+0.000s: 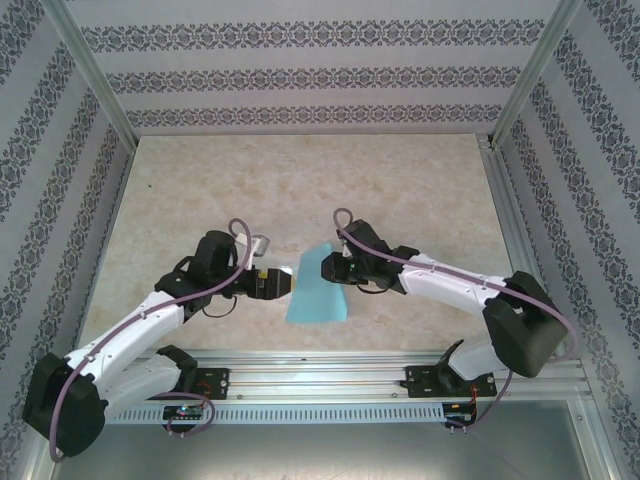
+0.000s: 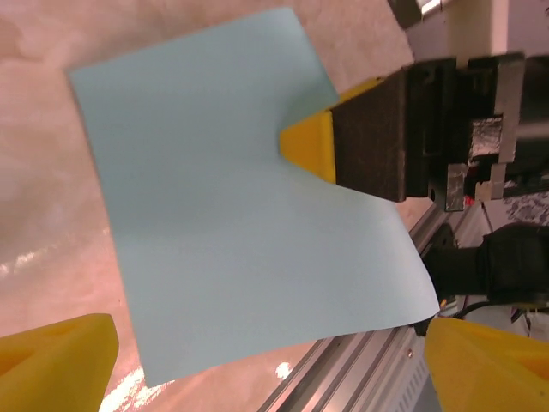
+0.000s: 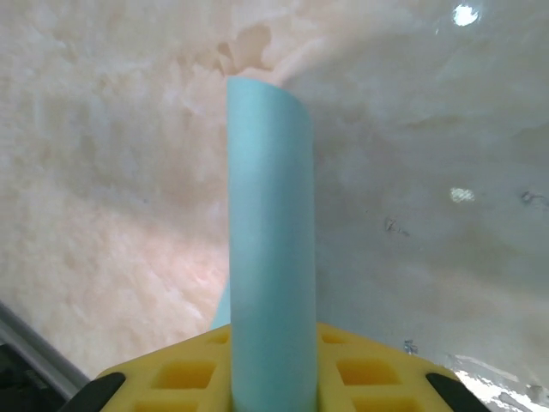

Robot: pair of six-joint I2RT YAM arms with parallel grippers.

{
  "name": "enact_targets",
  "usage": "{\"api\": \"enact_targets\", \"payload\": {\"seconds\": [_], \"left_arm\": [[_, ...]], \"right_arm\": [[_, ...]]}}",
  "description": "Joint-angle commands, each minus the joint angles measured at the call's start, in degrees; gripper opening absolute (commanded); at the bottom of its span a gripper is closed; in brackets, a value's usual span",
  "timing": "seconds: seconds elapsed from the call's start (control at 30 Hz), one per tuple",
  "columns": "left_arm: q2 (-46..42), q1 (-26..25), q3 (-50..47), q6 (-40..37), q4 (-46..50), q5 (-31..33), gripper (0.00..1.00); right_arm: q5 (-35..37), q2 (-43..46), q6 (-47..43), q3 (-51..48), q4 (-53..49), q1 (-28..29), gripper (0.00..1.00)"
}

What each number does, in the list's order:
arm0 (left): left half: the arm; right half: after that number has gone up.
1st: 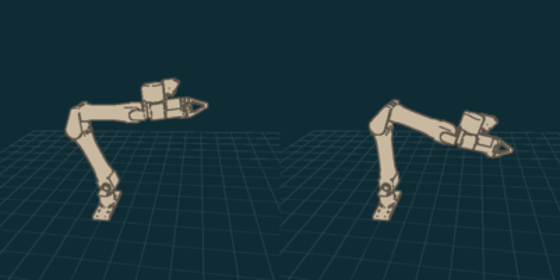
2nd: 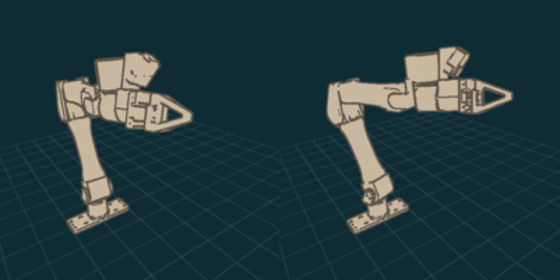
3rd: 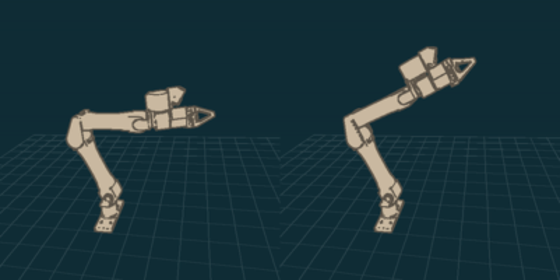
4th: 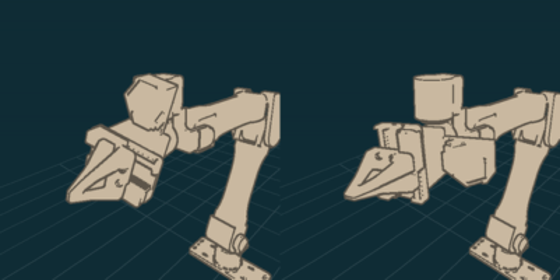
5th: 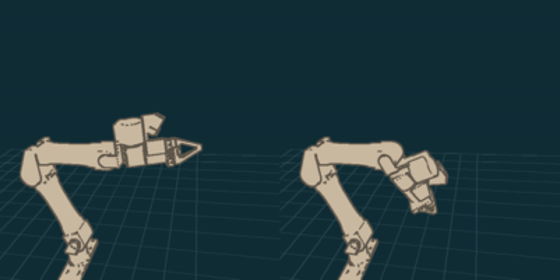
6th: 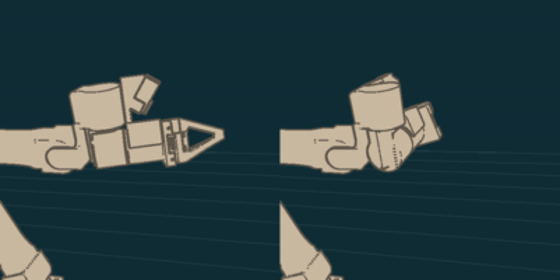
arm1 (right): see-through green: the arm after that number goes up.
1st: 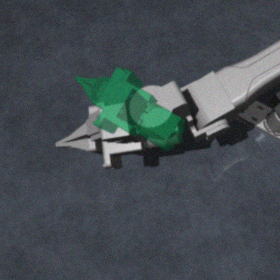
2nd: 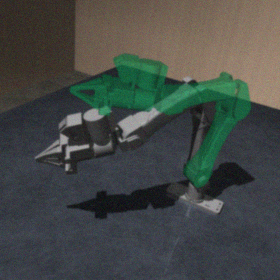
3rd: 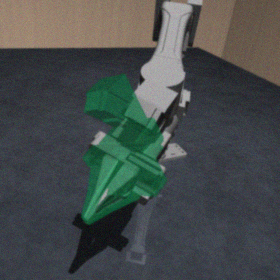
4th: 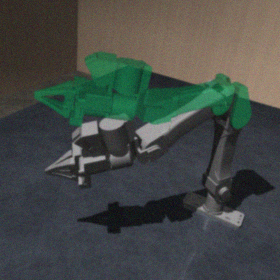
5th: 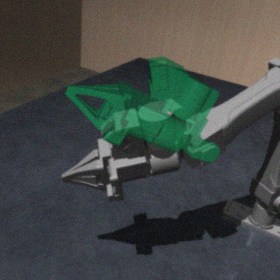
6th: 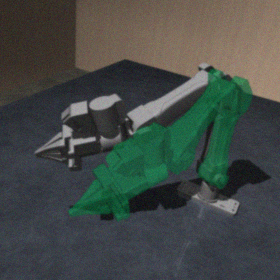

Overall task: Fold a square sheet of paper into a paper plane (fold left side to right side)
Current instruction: Pick up the square sheet of paper from the bottom-center of the table, then place a square sheet of paper at the center of the table.

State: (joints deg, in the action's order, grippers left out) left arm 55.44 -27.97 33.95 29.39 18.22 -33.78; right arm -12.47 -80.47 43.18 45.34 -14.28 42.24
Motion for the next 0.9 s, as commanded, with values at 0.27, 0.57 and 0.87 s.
{"api": "enact_targets", "payload": {"seconds": [0.27,0.57,0.87], "left_arm": [[-0.3,9.1,4.9,7.7,-14.8,-16.8,1.00],[3.2,8.1,8.0,14.5,-28.4,-25.4,1.00],[6.7,3.8,10.5,15.1,-32.7,-26.8,1.00]], "right_arm": [[-21.2,28.6,-4.2,-3.4,3.7,-15.7,0.22],[-32.6,32.7,-2.9,3.8,3.7,-19.0,0.22],[-36.5,31.8,3.0,5.3,12.1,-17.5,0.22]]}}
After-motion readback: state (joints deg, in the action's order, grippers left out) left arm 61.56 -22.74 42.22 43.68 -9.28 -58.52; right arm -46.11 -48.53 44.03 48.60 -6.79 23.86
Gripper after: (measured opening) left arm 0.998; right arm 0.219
